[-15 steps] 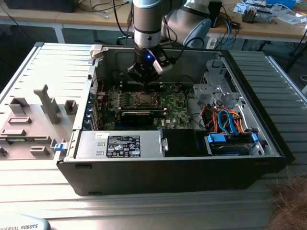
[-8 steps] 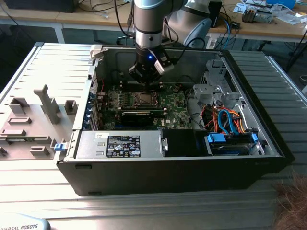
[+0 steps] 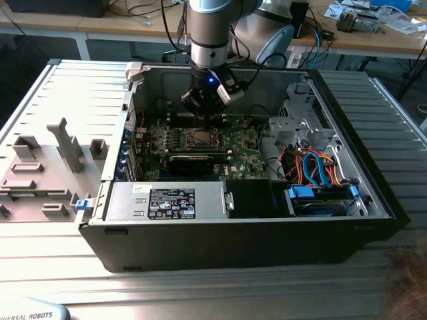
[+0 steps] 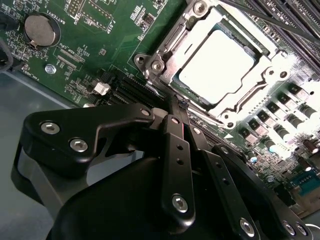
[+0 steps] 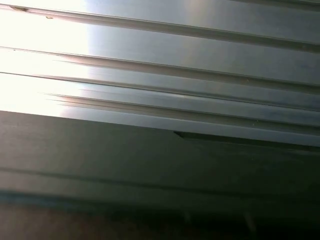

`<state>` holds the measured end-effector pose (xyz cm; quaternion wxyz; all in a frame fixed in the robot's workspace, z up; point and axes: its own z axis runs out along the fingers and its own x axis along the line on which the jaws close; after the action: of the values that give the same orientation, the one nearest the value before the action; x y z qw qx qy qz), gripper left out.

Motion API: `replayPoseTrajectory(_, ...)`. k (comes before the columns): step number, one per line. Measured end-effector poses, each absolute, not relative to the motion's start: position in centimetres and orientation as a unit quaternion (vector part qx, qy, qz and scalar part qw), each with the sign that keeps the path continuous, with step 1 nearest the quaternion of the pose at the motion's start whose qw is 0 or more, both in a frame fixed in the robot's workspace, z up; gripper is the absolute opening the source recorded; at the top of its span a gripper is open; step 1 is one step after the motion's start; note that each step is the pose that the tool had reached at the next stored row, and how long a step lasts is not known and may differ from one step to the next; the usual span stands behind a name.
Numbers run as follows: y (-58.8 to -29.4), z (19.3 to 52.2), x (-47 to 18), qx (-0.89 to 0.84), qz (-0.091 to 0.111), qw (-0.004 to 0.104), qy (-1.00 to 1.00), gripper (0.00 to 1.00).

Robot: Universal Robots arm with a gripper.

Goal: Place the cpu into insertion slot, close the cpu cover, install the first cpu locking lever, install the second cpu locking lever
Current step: 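Install the first cpu locking lever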

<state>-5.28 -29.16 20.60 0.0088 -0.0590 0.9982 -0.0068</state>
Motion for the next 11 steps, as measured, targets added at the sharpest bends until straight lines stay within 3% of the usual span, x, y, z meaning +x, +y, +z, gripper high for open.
replayPoseTrajectory(11,-29.16,20.41,-4.88,-0.059,-0.007,0.009,0.998,0.11)
